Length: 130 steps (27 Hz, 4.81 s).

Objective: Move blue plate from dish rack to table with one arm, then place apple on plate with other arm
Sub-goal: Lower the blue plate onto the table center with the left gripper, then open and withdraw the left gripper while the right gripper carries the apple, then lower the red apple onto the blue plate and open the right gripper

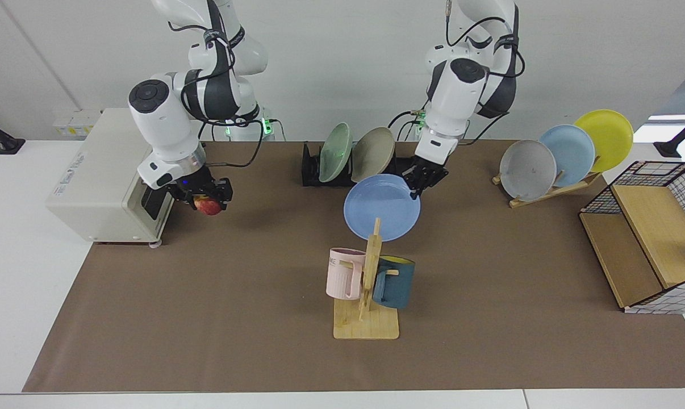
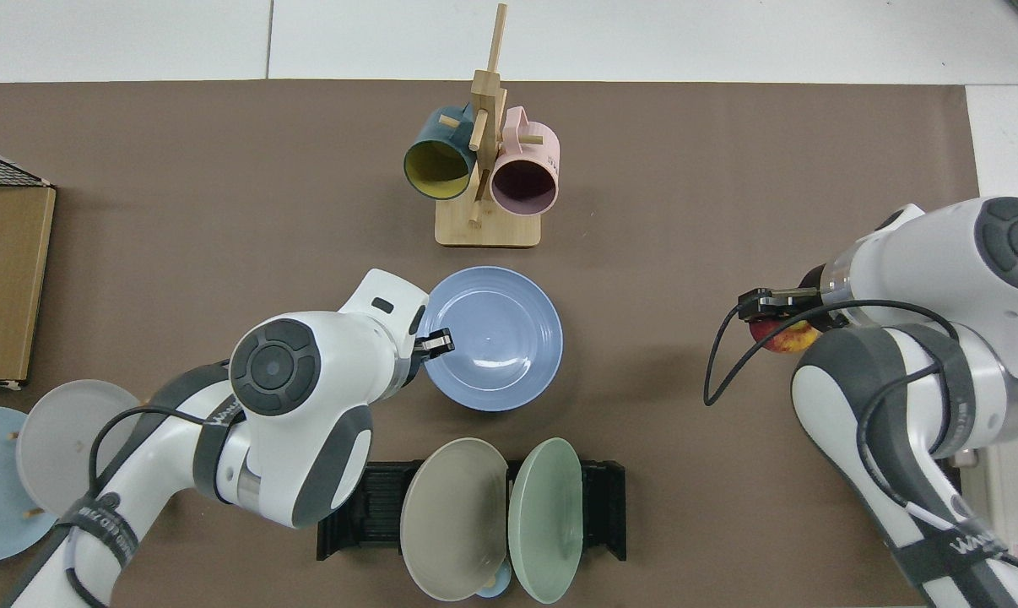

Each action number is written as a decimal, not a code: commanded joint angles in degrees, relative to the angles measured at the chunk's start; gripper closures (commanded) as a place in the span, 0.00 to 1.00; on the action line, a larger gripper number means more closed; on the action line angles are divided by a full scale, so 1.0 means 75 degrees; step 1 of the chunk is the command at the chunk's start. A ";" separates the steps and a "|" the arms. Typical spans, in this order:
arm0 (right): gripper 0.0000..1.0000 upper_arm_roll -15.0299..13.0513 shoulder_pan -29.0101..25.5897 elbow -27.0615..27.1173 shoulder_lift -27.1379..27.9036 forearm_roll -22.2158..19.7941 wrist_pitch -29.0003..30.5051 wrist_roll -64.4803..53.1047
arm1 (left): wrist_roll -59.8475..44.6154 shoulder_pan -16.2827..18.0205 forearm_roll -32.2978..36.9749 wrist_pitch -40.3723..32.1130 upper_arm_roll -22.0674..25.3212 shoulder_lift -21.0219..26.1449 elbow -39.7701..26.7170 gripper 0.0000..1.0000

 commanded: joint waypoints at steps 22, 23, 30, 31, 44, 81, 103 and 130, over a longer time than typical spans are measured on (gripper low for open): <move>0.94 0.0006 0.0159 -0.0152 -0.0136 0.0015 -0.0014 0.0554 | 0.0077 -0.0211 0.0721 0.1169 0.0296 0.0998 -0.0350 0.99; 0.94 0.0018 0.0171 -0.0152 -0.0136 0.0015 -0.0014 0.0567 | 0.0078 -0.0211 0.0780 0.1216 0.0296 0.1068 -0.0350 0.98; 0.94 0.0006 0.0171 -0.0152 -0.0112 0.0027 -0.0002 0.0567 | 0.0299 -0.0141 0.0827 0.1217 0.0296 0.1116 -0.0291 0.36; 0.94 0.0006 0.0171 -0.0152 -0.0112 0.0027 -0.0002 0.0567 | 0.0393 -0.0141 0.0827 0.1217 0.0296 0.1127 -0.0268 0.18; 0.94 0.0018 0.0241 -0.0152 -0.0101 0.0038 -0.0002 0.0590 | 0.0581 0.0186 0.1811 -0.1171 0.0460 0.0331 0.0739 0.00; 0.96 0.0006 0.3839 0.2086 0.3273 -0.0009 0.1650 0.6624 | 0.4648 0.0445 0.1823 -0.6599 0.2804 -0.1533 0.3682 0.00; 0.00 -0.0146 0.3769 0.2239 0.2842 0.0402 0.1089 0.5983 | 0.4578 0.0527 0.1027 -0.6529 0.3472 -0.1591 0.3693 0.00; 0.00 -0.0205 -0.0004 0.2052 0.0545 -0.0360 -0.0598 -0.2082 | 0.4507 0.0492 0.1144 -0.6635 0.3320 -0.1603 0.3705 0.00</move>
